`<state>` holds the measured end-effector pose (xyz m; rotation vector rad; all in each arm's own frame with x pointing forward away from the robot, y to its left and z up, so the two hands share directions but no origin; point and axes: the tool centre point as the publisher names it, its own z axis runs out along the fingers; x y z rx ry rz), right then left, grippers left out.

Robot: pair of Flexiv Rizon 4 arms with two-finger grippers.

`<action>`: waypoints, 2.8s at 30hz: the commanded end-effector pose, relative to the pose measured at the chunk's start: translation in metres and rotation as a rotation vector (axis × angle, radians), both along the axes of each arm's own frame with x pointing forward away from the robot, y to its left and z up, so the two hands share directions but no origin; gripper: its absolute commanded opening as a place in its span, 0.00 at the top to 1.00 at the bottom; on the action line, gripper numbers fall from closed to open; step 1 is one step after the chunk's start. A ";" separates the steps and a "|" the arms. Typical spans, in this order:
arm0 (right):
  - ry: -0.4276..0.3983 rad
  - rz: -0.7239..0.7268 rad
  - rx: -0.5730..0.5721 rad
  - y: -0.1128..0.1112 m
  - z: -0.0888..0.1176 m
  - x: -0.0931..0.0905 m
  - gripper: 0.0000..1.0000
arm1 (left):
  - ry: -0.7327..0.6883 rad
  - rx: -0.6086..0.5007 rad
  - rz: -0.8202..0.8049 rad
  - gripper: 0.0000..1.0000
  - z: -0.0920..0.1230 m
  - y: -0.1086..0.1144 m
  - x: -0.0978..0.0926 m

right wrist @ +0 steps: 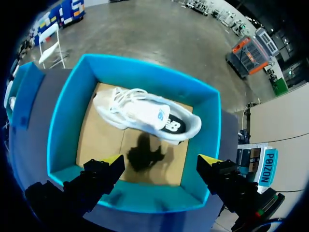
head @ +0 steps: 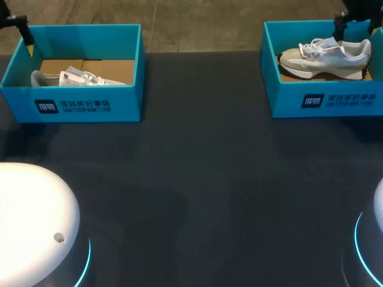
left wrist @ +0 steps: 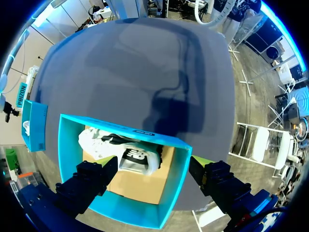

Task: Take the shoe out of the shoebox, open the shoe tongue, remove and reinsert the insole, then place the shoe into the shoebox

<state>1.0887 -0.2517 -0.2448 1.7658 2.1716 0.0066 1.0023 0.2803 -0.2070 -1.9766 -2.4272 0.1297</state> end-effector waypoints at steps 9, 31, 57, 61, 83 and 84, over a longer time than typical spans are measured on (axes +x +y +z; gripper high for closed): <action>0.034 -0.051 -0.001 -0.021 -0.017 0.035 0.00 | -0.002 0.003 0.000 0.00 0.000 0.000 -0.001; 0.086 -0.105 0.020 -0.055 -0.048 0.063 0.00 | -0.002 0.003 0.000 0.00 0.000 0.000 -0.001; 0.161 -0.175 0.017 -0.082 -0.084 0.074 0.40 | -0.002 0.003 0.000 0.00 0.000 0.000 -0.001; 0.168 -0.180 0.016 -0.085 -0.088 0.075 0.38 | -0.002 0.003 0.000 0.00 0.000 0.000 -0.001; 0.233 -0.204 0.017 -0.092 -0.113 0.081 0.55 | -0.002 0.003 0.000 0.00 0.000 0.000 -0.001; 0.232 -0.206 0.006 -0.092 -0.113 0.081 0.54 | -0.002 0.003 0.000 0.00 0.000 0.000 -0.001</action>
